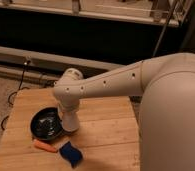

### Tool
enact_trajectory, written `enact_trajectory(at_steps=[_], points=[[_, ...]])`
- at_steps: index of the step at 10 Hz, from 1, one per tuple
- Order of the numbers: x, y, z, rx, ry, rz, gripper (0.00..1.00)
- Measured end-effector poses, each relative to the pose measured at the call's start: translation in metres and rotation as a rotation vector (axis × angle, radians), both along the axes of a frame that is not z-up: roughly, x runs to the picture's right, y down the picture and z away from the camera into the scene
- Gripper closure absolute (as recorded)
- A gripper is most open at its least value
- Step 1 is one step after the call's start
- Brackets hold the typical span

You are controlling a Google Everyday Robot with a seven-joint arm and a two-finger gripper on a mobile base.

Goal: Place the ceramic cup over the eraser

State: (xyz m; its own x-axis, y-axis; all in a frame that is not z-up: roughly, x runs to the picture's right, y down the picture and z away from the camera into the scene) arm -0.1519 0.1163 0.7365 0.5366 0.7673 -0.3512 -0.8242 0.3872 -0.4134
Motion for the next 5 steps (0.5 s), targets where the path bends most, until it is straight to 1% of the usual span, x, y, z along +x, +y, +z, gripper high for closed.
enact_trajectory(at_steps=[2,5], points=[[-0.0004,-0.0007,0.0039,-0.001,0.005,-0.012,1.0],[0.0075,-0.0052,0.0077,0.002,0.024,-0.022,1.0]])
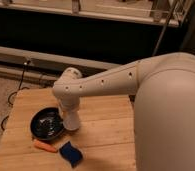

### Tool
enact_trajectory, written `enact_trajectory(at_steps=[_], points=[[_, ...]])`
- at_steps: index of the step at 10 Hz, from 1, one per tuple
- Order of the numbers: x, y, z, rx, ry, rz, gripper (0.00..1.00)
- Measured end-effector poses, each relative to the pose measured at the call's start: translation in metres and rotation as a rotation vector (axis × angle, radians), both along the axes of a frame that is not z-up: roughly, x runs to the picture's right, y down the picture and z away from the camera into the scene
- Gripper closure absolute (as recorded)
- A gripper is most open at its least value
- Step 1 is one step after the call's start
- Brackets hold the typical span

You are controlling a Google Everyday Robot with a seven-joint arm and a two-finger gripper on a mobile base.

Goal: Place the ceramic cup over the eraser

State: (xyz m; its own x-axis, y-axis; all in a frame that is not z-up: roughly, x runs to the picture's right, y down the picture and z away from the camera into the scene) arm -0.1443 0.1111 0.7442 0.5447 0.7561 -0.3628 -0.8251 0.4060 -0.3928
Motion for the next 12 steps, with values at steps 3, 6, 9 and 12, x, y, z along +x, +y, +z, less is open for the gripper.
enact_trajectory(at_steps=[3,6,9,12], points=[[0.0015,-0.0043,0.0038,0.002,0.002,0.002,0.94],[-0.0038,-0.0041,0.0062,-0.004,-0.016,0.0,0.78],[-0.0041,-0.0041,0.0061,-0.004,-0.017,0.001,0.78],[-0.0042,-0.0041,0.006,-0.004,-0.017,0.001,0.78]])
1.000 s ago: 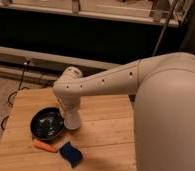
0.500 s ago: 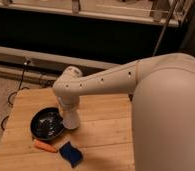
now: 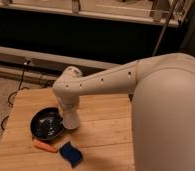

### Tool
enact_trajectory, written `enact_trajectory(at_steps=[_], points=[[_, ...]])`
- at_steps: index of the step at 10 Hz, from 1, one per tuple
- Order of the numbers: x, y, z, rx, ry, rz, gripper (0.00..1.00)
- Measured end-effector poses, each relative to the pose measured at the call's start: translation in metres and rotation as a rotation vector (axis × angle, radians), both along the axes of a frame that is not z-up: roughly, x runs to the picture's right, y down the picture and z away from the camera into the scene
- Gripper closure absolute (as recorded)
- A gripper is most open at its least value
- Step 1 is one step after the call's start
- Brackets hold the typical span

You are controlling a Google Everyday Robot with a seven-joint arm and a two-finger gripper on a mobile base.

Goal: Place the ceramic cup over the eraser

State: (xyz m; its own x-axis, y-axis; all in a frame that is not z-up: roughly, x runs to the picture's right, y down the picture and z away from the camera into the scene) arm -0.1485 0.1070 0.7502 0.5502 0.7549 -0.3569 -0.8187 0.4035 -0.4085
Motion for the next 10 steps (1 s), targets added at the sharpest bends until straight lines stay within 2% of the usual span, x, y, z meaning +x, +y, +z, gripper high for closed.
enact_trajectory(at_steps=[3,4,10], points=[[0.0,0.0,0.0,0.0,0.0,0.0,0.82],[-0.0002,0.0,-0.0001,0.0,0.0,0.0,0.77],[-0.0002,0.0002,0.0,0.0,0.0,0.0,0.21]])
